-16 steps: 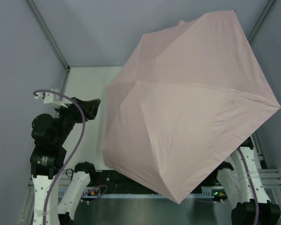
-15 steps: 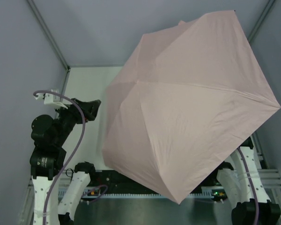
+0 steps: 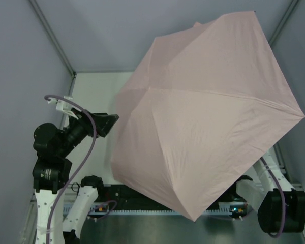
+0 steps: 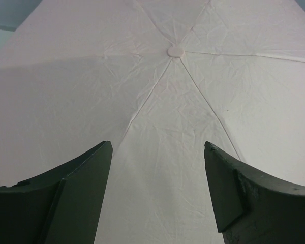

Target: Put away the umbrella

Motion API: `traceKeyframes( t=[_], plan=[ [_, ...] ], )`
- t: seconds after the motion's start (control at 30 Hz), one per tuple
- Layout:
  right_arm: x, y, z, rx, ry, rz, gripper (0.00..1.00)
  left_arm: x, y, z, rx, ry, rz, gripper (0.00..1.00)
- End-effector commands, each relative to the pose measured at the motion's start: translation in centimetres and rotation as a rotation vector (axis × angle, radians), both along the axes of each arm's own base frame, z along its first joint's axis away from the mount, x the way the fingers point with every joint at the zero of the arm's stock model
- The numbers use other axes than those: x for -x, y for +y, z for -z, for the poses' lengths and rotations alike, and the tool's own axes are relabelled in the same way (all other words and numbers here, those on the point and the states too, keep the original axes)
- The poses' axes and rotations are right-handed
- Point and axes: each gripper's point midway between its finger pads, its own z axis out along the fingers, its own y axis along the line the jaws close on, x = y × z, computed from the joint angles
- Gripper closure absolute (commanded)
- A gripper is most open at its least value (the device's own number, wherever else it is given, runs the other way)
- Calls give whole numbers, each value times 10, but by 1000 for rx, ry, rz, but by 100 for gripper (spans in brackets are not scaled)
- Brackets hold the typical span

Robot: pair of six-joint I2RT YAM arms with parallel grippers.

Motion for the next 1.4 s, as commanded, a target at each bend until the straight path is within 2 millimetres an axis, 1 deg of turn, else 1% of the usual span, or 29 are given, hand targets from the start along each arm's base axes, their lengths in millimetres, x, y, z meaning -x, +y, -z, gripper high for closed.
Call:
traceKeyframes(
  t=[0.0,0.13,0.17,0.27,0.37,0.4,0.43,0.47,0.5,0.57,0.6,0.67,0.73,0.77,0.83,0.9,0.97,1.0,1.03,1.1,1.13,1.2,1.23,1.27,1.33,1.37],
  plan=[
    [-10,30,-26,71,-231,-208,1,6,-19,-38,41,-94,140,23],
    [-30,43,-19,116,-259,-235,1,2,-22,-54,93,-126,151,22],
    [-39,44,-15,147,-263,-220,1,-1,-23,-57,106,-127,157,22],
    [-62,47,-6,204,-280,-183,1,-15,-24,-57,116,-100,152,23],
    [-86,44,-1,263,-302,-103,2,-31,-19,-54,99,-87,107,26],
    [-93,47,5,280,-298,-97,4,-36,-17,-52,98,-77,86,28],
    [-95,55,2,273,-305,-128,8,-41,-16,-51,101,-70,78,30],
    [-97,63,4,264,-298,-156,14,-45,-16,-49,107,-63,71,32],
    [-97,69,6,260,-283,-174,24,-48,-15,-51,122,-60,63,33],
    [-93,81,2,224,-270,-208,42,-53,-16,-55,148,-59,61,35],
    [-91,84,-1,197,-262,-205,51,-53,-16,-59,158,-69,60,35],
    [-85,83,-12,150,-257,-173,62,-55,-13,-68,158,-95,43,36],
    [-78,80,-23,115,-236,-138,86,-57,-8,-76,145,-119,12,37],
    [-73,80,-31,80,-220,-125,100,-58,-5,-82,145,-129,-10,38],
    [-64,79,-46,29,-189,-102,100,-60,4,-91,155,-140,-74,39],
    [-58,72,-59,-32,-124,-18,100,-61,18,-102,171,-153,-166,39],
    [-53,64,-71,-55,-55,51,100,-60,27,-112,167,-178,-221,39],
    [-50,58,-72,-65,14,102,100,-60,32,-114,162,-179,-249,38],
    [-50,54,-84,-103,51,146,100,-60,36,-115,152,-177,-272,36],
    [-47,47,-94,-218,159,241,100,-61,41,-109,121,-159,-303,34],
    [-45,46,-102,-301,204,263,100,-60,47,-103,118,-141,-336,33],
    [-46,53,-116,-417,287,269,100,-54,59,-95,137,-127,-407,33],
    [-47,58,-127,-466,307,257,100,-49,63,-94,142,-142,-429,33],
    [-48,64,-133,-511,334,246,100,-43,66,-95,143,-176,-436,33],
    [-53,73,-154,-637,332,213,100,-35,60,-95,104,-230,-397,35],
    [-54,79,-164,-709,331,194,100,-35,53,-89,84,-215,-357,35]
  ],
)
